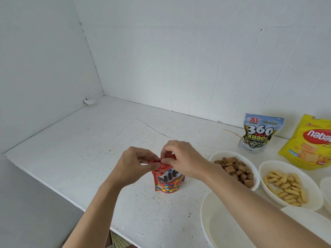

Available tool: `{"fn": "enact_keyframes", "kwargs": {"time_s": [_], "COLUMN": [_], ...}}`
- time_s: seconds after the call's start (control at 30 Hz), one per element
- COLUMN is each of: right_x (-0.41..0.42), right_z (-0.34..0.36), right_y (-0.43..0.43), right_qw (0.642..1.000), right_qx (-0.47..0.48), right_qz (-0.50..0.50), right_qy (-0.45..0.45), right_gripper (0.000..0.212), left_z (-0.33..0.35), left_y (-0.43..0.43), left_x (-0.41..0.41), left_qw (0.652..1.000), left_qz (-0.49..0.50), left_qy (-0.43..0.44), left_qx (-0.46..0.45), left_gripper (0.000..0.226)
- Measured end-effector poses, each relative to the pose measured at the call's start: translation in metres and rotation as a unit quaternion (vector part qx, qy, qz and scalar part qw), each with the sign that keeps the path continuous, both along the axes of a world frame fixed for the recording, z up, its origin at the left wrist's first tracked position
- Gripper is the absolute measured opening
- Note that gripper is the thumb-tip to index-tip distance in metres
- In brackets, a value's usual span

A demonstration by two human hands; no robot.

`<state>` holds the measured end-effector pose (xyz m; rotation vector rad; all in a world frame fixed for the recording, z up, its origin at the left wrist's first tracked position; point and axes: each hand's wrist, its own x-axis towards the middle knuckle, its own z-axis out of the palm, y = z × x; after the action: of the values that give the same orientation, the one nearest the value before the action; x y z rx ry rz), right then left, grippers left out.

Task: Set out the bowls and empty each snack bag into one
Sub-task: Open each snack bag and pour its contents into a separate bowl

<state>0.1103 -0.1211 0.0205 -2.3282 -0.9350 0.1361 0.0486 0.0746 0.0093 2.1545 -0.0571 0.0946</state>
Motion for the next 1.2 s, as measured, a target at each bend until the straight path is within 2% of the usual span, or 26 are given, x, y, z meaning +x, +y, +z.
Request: {"fn": "enact_keyframes", "kwargs": {"time_s": [0.2,0.33,0.53,0.67,0.8,0.93,1.07,1.2], "right_x": [0.001,0.001,0.002,0.0,0.002,0.003,0.005,0.009], "right_z": [0.002,-0.007,-0.011,-0.012,-0.005,0.0,0.006,0.008], "right_y": [0.005,0.003,0.001,-0.003,-0.004,-0.004,-0.005,-0.005], "right_qw": [1.0,1.0,0.998,0.998,0.997,0.998,0.999,0.999], "right_qx": [-0.02,0.015,0.036,0.053,0.06,0.05,0.019,0.001], "right_qz": [0.01,0.025,0.039,0.037,0.031,0.031,0.036,0.037], "right_qy": [0.001,0.01,-0.021,0.008,0.039,0.031,0.033,0.038], "right_gripper": [0.003,0.003,0.022,0.014,0.008,0.006,0.012,0.012], "left_z": [0.003,0.002,0.004,0.002,0.007,0.015,0.021,0.025], "left_y": [-0.002,-0.003,-0.002,-0.001,0.0,-0.001,0.0,-0.002], "left_x": [-0.001,-0.003,-0.002,-0.001,0.0,0.004,0.011,0.017], "left_qw": [0.999,0.999,0.999,1.0,0.999,0.999,0.996,0.995], "left_qz": [0.03,0.035,0.027,0.011,0.004,-0.006,-0.037,-0.028], "left_qy": [-0.002,-0.011,-0.006,-0.001,0.03,0.049,0.08,0.095], "left_qx": [-0.015,0.001,0.026,0.026,-0.016,-0.008,0.016,0.018], "left_gripper": [0.01,0.012,0.014,0.013,0.009,0.019,0.014,0.011]}}
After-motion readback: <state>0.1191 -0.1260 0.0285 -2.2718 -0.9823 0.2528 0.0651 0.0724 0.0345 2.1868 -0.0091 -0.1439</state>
